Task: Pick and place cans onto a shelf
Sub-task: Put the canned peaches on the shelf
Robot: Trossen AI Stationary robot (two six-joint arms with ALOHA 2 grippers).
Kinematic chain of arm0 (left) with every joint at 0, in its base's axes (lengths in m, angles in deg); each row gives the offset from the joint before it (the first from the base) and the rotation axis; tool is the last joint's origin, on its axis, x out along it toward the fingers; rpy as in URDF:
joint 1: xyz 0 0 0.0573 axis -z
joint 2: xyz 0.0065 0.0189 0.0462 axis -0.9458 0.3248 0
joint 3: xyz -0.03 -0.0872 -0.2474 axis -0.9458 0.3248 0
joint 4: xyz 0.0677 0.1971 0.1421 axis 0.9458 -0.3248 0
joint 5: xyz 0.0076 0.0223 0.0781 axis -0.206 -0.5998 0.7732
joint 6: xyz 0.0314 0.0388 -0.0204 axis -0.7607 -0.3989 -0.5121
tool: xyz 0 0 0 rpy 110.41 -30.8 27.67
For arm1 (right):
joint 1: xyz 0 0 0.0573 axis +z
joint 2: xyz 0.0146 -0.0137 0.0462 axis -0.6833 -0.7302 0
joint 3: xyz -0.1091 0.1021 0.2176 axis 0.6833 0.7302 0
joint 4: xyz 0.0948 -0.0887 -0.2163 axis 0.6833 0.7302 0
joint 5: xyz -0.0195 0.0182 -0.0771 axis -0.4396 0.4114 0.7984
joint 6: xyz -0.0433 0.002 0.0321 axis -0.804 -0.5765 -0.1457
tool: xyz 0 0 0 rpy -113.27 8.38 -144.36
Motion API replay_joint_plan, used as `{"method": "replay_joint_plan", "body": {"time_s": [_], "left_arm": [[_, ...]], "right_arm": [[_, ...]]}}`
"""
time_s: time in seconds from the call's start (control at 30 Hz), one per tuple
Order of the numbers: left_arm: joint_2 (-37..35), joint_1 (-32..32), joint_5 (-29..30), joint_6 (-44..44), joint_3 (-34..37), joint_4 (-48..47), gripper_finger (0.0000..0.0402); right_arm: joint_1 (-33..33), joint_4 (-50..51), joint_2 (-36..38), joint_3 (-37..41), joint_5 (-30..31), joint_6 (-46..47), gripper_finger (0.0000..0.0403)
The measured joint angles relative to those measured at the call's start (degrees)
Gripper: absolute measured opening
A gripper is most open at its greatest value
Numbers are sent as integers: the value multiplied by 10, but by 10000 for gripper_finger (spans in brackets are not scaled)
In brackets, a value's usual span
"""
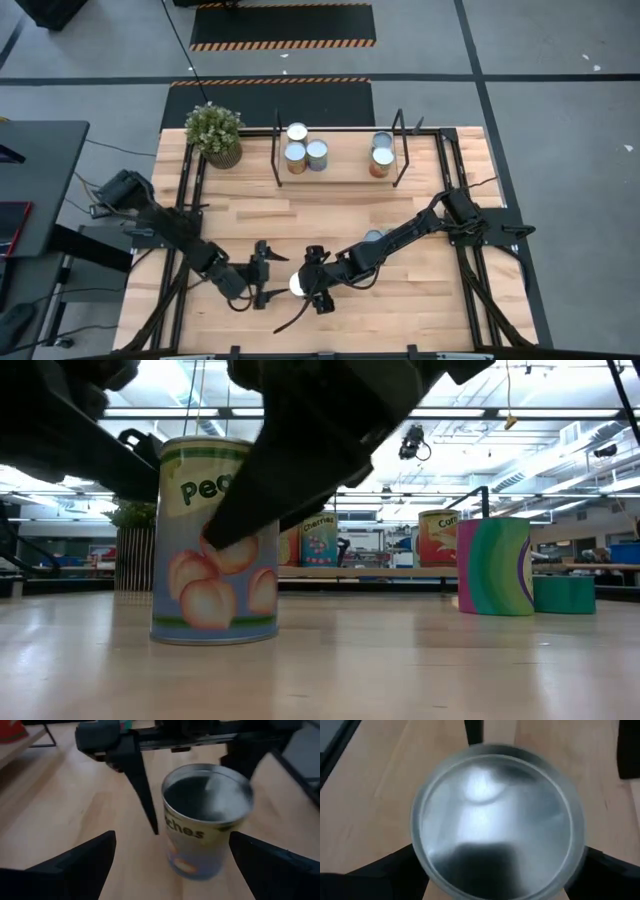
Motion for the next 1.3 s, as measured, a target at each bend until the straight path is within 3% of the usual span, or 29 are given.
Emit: {"method": "replay_joint_plan", "body": {"time_s": [0.27, 0.43, 0.63, 0.87, 1.07, 1.3], "left_arm": [[23, -13, 18, 7, -15, -24, 396], [-3, -11, 18, 6, -15, -44, 396], [-64, -12, -4, -25, 8, -63, 396], [-156, -34, -10, -59, 93, 27, 396], [-231, -59, -5, -60, 149, 35, 396], [-297, -83, -2, -89, 207, 85, 396]], "right_arm": [[-1, -16, 0, 0, -1, -10, 347], [-10, 4, 10, 0, -2, -10, 314], [-36, 78, 83, 0, 44, -42, 316], [-100, 136, 178, 0, 79, -106, 319], [-180, 156, 231, 0, 74, -158, 320], [-264, 158, 213, 0, 41, -208, 320]]}}
